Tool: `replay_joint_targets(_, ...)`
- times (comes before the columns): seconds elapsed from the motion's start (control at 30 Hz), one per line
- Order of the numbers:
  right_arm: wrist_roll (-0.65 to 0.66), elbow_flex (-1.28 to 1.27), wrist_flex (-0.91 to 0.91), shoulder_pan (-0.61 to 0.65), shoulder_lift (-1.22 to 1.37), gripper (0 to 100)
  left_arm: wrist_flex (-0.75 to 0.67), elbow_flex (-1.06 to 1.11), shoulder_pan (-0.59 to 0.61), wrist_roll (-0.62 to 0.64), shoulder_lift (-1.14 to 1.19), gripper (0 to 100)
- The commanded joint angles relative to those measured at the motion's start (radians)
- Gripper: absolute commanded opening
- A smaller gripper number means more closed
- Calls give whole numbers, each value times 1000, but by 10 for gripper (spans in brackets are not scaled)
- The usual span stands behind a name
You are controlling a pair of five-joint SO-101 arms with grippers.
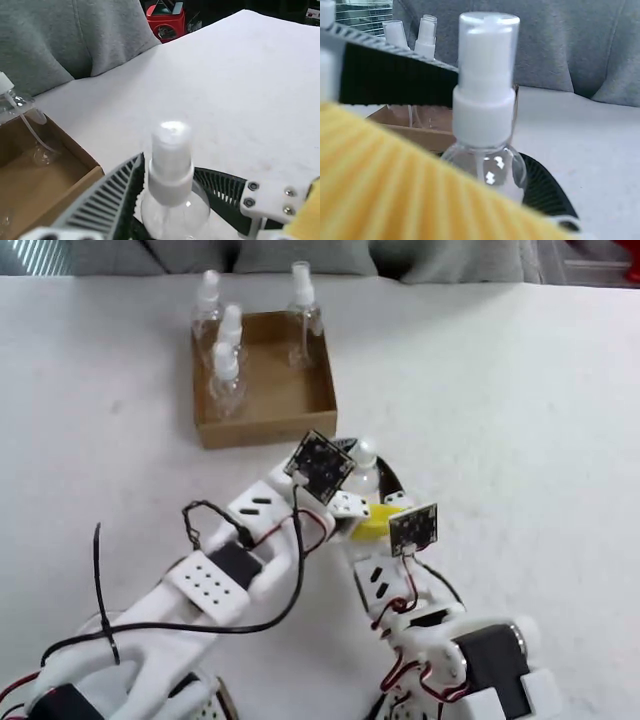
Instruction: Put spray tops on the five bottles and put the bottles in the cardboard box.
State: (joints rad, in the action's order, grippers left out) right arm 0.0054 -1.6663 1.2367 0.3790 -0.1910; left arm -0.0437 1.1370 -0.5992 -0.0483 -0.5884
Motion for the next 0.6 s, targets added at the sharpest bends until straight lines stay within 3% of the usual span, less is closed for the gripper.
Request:
replay_joint_targets(0.0,0,-11,5,-4,-5,15,-9,0,-12,-11,-28,491)
replay_joint_targets(0.43,0,-11,4,-4,-5,15,-8,-58,73,-12,-28,494)
replay_joint_targets(0.57,0,-11,4,-4,-5,15,51,-97,79,-11,-30,494)
